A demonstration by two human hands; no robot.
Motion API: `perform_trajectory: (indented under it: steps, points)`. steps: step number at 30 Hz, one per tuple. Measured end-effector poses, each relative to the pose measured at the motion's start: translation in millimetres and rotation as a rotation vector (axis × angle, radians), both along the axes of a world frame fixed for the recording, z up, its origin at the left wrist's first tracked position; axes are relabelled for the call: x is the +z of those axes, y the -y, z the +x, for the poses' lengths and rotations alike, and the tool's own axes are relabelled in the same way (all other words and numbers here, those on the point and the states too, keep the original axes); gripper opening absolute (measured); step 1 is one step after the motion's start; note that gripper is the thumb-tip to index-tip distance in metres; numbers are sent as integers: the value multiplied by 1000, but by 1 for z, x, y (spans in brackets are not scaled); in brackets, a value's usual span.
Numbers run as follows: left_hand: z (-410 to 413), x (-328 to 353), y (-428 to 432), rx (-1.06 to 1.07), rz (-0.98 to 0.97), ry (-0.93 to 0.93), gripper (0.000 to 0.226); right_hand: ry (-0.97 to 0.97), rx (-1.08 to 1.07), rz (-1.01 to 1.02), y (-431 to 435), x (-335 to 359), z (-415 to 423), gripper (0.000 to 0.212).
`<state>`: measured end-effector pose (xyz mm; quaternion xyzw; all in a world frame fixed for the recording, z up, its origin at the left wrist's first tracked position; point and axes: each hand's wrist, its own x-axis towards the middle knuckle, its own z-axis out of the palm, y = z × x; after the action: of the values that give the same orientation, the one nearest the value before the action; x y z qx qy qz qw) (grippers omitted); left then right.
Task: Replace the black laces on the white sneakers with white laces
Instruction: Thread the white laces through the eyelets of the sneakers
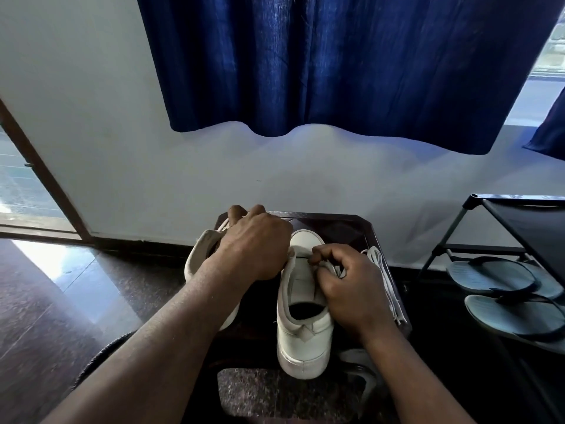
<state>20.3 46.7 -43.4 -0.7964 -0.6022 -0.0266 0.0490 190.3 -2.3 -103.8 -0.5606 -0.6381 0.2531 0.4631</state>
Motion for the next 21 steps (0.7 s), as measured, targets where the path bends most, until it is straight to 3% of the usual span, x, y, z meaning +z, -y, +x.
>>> perform_trajectory:
  steps: [2,6,11,15,21]
  points:
    - [-8,6,-2,76,73,-5,3,39,-28,-7,-1,-2,-2,22]
    - [-32,21,-7,229,279,144,23,101,-48,5,-5,-7,-3,26]
    - [-17,-2,-1,51,113,125,35,108,-57,16,-7,-9,-5,26]
    - [-7,-6,-3,-52,54,20,25,98,-49,33,-7,-7,-6,28]
    - [-11,-1,-6,87,128,-29,17,98,-51,16,-7,-9,-4,26]
